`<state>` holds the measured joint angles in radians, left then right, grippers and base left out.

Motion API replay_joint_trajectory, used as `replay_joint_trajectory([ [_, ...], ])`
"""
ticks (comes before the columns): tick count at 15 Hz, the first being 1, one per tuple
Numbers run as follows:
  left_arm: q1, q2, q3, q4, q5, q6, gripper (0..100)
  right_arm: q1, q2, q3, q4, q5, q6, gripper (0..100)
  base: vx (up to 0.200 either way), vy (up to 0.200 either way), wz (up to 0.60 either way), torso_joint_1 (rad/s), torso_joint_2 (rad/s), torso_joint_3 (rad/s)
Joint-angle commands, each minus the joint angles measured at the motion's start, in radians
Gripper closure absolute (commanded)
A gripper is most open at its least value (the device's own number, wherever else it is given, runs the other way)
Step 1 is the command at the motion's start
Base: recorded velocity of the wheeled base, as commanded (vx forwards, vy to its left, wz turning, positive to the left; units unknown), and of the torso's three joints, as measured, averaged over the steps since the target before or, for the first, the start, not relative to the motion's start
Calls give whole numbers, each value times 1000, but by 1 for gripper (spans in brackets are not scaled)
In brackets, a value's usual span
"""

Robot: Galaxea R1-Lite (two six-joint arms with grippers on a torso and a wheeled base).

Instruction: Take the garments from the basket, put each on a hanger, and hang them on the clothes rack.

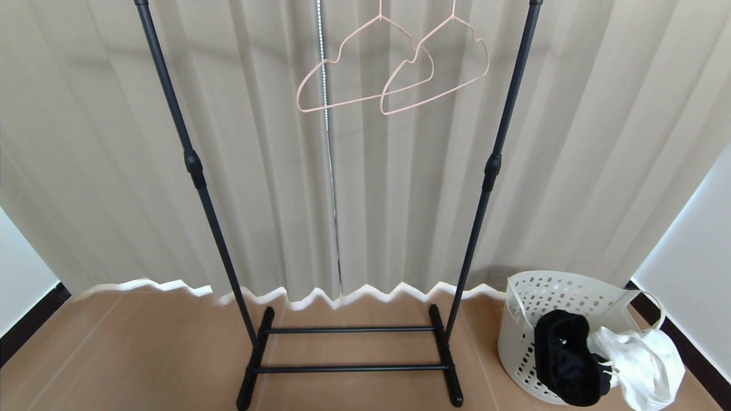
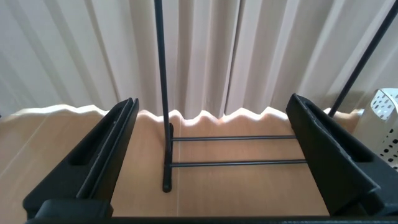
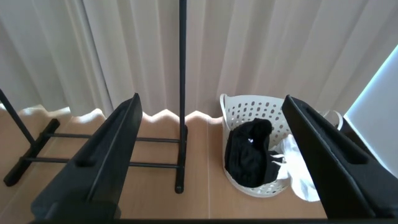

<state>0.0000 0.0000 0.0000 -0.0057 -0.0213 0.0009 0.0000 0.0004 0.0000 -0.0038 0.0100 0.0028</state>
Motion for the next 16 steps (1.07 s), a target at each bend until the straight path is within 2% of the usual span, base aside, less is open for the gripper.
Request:
replay_joint_trajectory([
  [1, 0, 0, 0, 0, 0, 1, 0, 0, 1, 0, -1, 1, 0, 0, 0, 0, 0, -7, 85, 80],
  [7, 0, 0, 0, 0, 0, 1, 0, 0, 1, 0, -1, 1, -1, 0, 0, 0, -600, 1, 17, 18],
  [8, 0, 0, 0, 0, 0, 2, 0, 0, 1, 0, -1, 1, -1, 0, 0, 0, 0, 0, 0, 0],
  [16, 0, 0, 0, 0, 0, 1, 0, 0, 1, 0, 1, 1, -1, 0, 0, -200, 0, 1, 4, 2],
])
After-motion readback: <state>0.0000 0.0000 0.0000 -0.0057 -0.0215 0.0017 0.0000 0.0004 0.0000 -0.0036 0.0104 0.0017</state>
